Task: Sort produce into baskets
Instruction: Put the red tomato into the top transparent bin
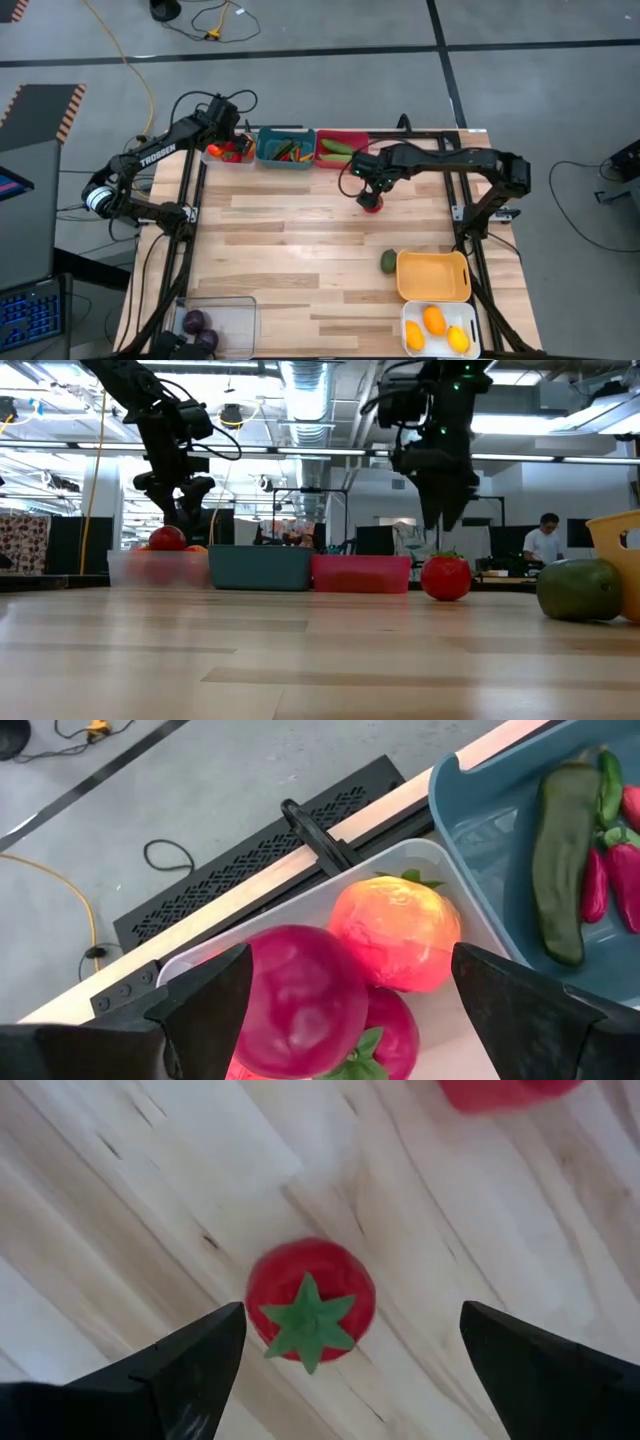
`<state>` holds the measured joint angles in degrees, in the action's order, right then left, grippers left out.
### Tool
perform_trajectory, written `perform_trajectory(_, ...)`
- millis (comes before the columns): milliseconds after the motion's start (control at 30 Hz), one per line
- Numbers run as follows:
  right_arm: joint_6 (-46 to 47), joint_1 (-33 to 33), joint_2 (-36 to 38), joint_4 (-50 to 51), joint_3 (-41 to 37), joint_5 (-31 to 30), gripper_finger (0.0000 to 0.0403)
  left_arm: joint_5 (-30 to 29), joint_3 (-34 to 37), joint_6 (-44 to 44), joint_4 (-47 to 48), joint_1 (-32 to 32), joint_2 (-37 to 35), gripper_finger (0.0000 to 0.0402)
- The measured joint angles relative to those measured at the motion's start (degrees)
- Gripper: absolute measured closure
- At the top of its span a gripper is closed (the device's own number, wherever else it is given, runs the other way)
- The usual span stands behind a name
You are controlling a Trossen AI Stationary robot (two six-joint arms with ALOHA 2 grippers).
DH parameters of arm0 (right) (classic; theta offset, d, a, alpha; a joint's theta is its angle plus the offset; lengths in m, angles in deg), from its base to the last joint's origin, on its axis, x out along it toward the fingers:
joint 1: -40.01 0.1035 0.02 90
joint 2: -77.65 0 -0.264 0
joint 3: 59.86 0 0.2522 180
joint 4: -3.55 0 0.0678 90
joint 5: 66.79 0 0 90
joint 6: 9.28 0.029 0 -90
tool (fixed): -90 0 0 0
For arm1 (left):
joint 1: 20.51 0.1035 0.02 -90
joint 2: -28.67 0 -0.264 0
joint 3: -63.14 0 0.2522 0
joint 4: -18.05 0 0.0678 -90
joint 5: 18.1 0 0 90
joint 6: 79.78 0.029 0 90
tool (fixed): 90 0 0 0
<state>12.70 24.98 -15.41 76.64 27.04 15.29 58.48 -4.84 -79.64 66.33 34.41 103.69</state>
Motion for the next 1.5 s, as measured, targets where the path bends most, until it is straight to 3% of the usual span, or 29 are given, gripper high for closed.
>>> perform_trajectory(1000, 0.2, 1.5, 0.0, -18.6, -16.3, 2.0, 0.0007, 1.1, 0.0, 0.0, 0.5, 0.0, 0.0, 0.0072)
perform_trajectory(1333, 0.1, 1.5, 0.0, -19.5, -16.5, 2.0, 0.0009, 1.1, 0.0, -0.6, 0.5, 0.0, 0.0, 0.0072)
perform_trajectory(1500, 0.1, 1.5, 0.0, -18.9, -16.5, 2.0, 0.0032, 1.1, 0.0, -1.3, 0.5, 0.0, 0.0, 0.0072)
